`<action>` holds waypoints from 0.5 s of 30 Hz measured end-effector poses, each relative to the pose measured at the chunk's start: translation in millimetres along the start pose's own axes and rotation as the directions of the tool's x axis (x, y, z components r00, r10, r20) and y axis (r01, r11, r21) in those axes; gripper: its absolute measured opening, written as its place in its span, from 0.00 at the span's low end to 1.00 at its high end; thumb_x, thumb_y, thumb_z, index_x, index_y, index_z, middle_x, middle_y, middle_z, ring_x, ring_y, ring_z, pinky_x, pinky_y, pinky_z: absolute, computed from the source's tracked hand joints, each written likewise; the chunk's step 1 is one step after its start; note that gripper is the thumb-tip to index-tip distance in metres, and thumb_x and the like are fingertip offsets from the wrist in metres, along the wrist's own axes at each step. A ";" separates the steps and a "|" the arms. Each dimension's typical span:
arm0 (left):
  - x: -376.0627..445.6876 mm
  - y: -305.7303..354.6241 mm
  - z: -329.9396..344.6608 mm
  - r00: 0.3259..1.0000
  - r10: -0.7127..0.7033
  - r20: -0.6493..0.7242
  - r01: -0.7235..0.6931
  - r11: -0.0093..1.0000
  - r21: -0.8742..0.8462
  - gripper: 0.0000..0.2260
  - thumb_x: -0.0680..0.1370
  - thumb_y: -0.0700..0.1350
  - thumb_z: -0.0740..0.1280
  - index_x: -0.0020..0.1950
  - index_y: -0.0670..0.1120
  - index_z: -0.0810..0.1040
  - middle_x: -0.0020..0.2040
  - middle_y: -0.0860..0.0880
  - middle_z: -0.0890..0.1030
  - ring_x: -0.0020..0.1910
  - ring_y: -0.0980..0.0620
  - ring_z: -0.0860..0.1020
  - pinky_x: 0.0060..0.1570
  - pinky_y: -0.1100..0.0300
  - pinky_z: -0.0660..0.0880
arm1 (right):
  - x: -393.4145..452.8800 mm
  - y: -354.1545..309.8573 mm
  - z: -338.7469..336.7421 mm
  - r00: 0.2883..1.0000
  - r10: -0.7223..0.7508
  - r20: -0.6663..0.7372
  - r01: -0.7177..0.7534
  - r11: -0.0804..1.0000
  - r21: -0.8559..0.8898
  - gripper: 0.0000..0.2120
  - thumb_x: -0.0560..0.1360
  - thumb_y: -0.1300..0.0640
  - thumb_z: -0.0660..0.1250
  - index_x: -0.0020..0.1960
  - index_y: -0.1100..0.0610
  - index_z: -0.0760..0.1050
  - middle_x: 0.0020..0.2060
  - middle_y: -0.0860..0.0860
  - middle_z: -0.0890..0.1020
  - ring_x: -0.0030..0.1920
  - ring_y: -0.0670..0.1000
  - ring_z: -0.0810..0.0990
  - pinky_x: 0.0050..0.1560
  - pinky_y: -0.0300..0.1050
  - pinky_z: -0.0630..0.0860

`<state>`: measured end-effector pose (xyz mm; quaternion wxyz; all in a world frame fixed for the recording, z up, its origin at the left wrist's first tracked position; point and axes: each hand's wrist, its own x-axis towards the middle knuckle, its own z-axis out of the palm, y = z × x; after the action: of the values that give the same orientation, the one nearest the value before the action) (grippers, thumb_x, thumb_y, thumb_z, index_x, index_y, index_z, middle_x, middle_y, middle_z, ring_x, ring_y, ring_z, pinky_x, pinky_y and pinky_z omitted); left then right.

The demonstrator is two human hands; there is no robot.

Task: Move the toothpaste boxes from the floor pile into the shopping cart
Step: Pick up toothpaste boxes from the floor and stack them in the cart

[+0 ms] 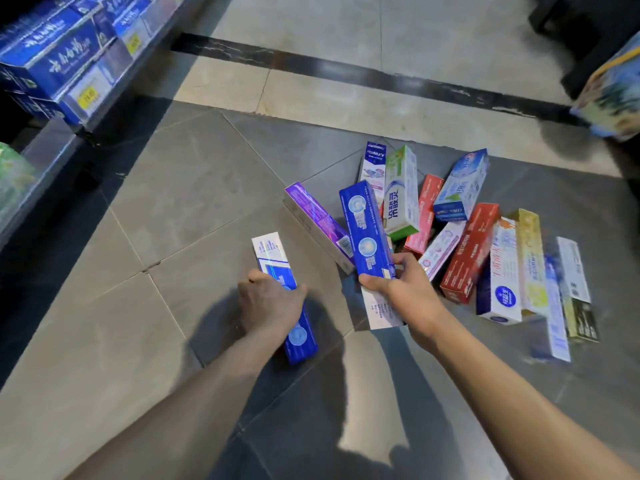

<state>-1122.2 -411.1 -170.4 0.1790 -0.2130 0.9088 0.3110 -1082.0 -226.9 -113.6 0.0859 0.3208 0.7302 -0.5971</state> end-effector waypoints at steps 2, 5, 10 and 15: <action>-4.7 1.5 -5.0 1.000 0.019 0.002 -0.019 0.999 -0.041 0.28 0.72 0.57 0.74 0.58 0.41 0.67 0.61 0.38 0.75 0.61 0.37 0.75 0.54 0.48 0.74 | -1.4 4.1 -0.7 1.000 0.016 0.010 -0.016 1.000 0.017 0.22 0.70 0.59 0.78 0.56 0.54 0.67 0.50 0.52 0.83 0.44 0.50 0.85 0.42 0.44 0.79; -13.5 6.5 -24.9 0.997 0.079 0.018 -0.075 0.981 -0.179 0.22 0.75 0.53 0.72 0.56 0.43 0.64 0.59 0.40 0.79 0.56 0.38 0.78 0.45 0.52 0.70 | -5.0 3.3 3.6 1.000 0.028 0.013 -0.029 0.997 0.078 0.21 0.71 0.60 0.78 0.55 0.54 0.67 0.52 0.54 0.83 0.45 0.52 0.85 0.42 0.46 0.79; -29.6 21.1 -84.2 0.985 0.161 0.059 -0.118 0.887 -0.445 0.22 0.73 0.52 0.76 0.56 0.47 0.68 0.53 0.51 0.81 0.50 0.48 0.81 0.44 0.55 0.74 | -31.1 -28.0 3.4 0.999 0.020 0.028 -0.025 0.982 0.189 0.20 0.70 0.63 0.77 0.54 0.56 0.69 0.50 0.55 0.83 0.45 0.53 0.84 0.47 0.49 0.80; -93.5 60.9 -174.4 0.956 0.175 0.234 0.002 0.799 -0.602 0.23 0.68 0.52 0.81 0.57 0.47 0.77 0.48 0.49 0.84 0.41 0.53 0.84 0.42 0.53 0.81 | -109.1 -109.8 -19.1 0.998 0.057 0.026 -0.062 0.946 0.317 0.22 0.60 0.54 0.76 0.50 0.53 0.71 0.49 0.58 0.84 0.42 0.56 0.82 0.48 0.53 0.76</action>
<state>-1107.2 -453.6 31.7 0.2143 -0.1704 0.7394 0.6151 -1054.8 -258.0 36.8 0.0574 0.3472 0.6139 -0.7066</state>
